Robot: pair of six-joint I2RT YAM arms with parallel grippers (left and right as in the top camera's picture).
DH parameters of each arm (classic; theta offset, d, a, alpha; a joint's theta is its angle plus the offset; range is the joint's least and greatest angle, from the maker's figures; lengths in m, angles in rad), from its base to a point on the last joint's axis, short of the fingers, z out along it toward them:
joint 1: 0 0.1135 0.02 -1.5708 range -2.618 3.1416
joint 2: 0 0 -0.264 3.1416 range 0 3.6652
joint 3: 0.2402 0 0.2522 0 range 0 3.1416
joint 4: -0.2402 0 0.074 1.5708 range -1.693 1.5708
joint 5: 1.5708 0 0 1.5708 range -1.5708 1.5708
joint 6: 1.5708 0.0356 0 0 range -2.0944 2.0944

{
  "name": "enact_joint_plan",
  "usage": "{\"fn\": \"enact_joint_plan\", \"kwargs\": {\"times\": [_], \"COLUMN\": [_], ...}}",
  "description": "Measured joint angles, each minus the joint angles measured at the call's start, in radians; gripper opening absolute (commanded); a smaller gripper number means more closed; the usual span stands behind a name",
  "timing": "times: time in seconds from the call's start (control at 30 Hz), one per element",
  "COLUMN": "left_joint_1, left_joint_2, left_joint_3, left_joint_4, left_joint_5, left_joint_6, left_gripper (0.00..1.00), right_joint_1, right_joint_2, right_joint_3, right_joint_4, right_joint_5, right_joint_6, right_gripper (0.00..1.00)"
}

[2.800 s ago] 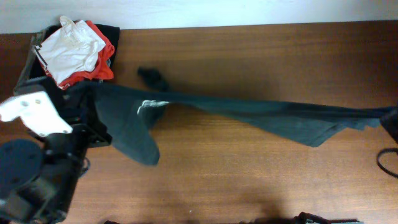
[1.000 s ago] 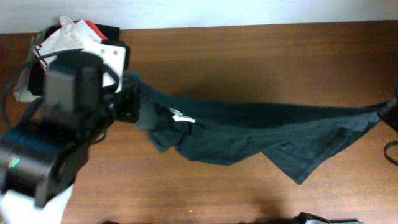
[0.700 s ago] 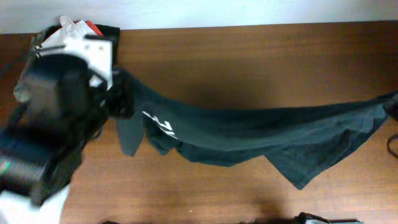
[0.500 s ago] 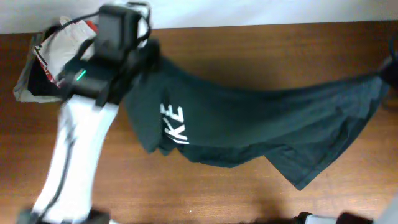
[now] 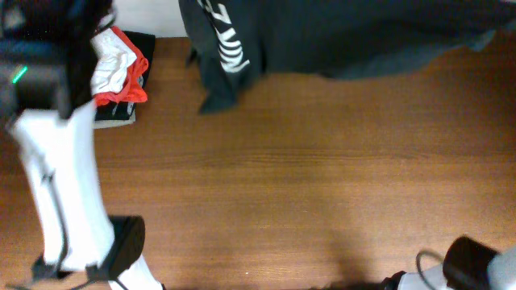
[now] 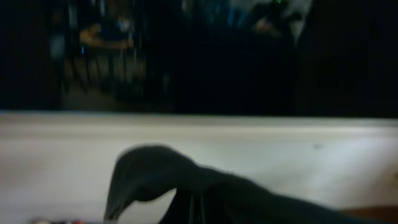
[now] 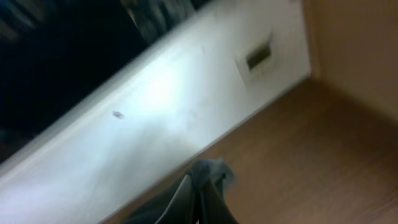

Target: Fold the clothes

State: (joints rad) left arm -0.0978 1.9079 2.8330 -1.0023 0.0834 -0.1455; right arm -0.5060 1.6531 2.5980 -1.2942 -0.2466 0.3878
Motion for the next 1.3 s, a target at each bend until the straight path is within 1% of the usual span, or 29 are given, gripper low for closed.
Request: {"fn": "enact_joint_plan", "kwargs": {"times": [0.03, 0.07, 0.1, 0.17, 0.23, 0.3, 0.4, 0.43, 0.47, 0.5, 0.63, 0.73, 0.83, 0.93, 1.07, 1.17, 1.3], "left_joint_1": [0.000, -0.001, -0.001, -0.001, -0.003, -0.005, -0.007, -0.008, -0.009, -0.010, -0.010, -0.010, -0.010, -0.015, -0.050, -0.100, -0.158], "left_joint_2": [-0.023, -0.049, -0.071, -0.085, -0.062, 0.004, 0.166, 0.220, 0.277, 0.329, 0.376, 0.376, 0.376, 0.374, 0.346, 0.261, 0.029], "left_joint_3": [0.029, 0.060, 0.072, 0.071, 0.023, -0.045, -0.192, -0.238, -0.291, -0.343, -0.487, -0.560, -0.584, -0.584, -0.586, -0.591, -0.687], "left_joint_4": [-0.031, -0.099, -0.168, -0.239, -0.314, -0.375, -0.468, -0.486, -0.509, -0.530, -0.591, -0.616, -0.671, -0.683, -0.683, -0.681, -0.681], "left_joint_5": [0.005, 0.006, 0.007, 0.008, 0.008, 0.008, 0.022, 0.032, 0.045, 0.060, 0.104, 0.126, 0.140, 0.153, 0.157, 0.158, 0.163], "left_joint_6": [0.005, 0.010, 0.014, 0.018, 0.021, 0.022, 0.022, 0.022, 0.022, 0.022, 0.022, 0.022, 0.022, 0.022, 0.022, 0.022, 0.017], "left_gripper": [0.01, 0.01, 0.01, 0.01, 0.01, 0.01, 0.01, 0.01, 0.01, 0.01, 0.01, 0.01, 0.01, 0.01, 0.01, 0.01, 0.01], "right_joint_1": [-0.002, -0.003, -0.003, -0.003, -0.003, -0.003, -0.003, -0.003, -0.003, -0.003, -0.004, -0.004, -0.004, -0.005, -0.021, -0.071, -0.141], "right_joint_2": [-0.026, -0.055, -0.083, -0.100, -0.090, -0.051, 0.020, 0.037, 0.050, 0.053, 0.050, 0.050, 0.050, 0.048, 0.014, -0.028, -0.056], "right_joint_3": [0.021, 0.038, 0.052, 0.055, 0.028, -0.040, -0.236, -0.327, -0.456, -0.502, -0.737, -0.862, -0.931, -0.941, -0.941, -0.941, -0.941], "right_joint_4": [-0.029, -0.066, -0.117, -0.180, -0.254, -0.326, -0.328, -0.311, -0.265, -0.254, -0.158, -0.119, -0.099, -0.094, -0.093, -0.101, -0.113], "right_joint_5": [0.001, 0.001, 0.001, 0.001, 0.002, 0.001, 0.002, 0.002, 0.002, 0.003, 0.013, 0.019, 0.025, 0.051, 0.148, 0.196, 0.220], "right_joint_6": [-0.008, -0.020, -0.030, -0.039, -0.055, -0.076, -0.100, -0.104, -0.108, -0.108, -0.112, -0.112, -0.112, -0.111, -0.076, -0.054, -0.043], "right_gripper": [0.04, 0.04, 0.04, 0.04, 0.04, 0.04, 0.04, 0.04, 0.04, 0.04, 0.04, 0.04, 0.04, 0.04, 0.04, 0.04, 0.04]}}
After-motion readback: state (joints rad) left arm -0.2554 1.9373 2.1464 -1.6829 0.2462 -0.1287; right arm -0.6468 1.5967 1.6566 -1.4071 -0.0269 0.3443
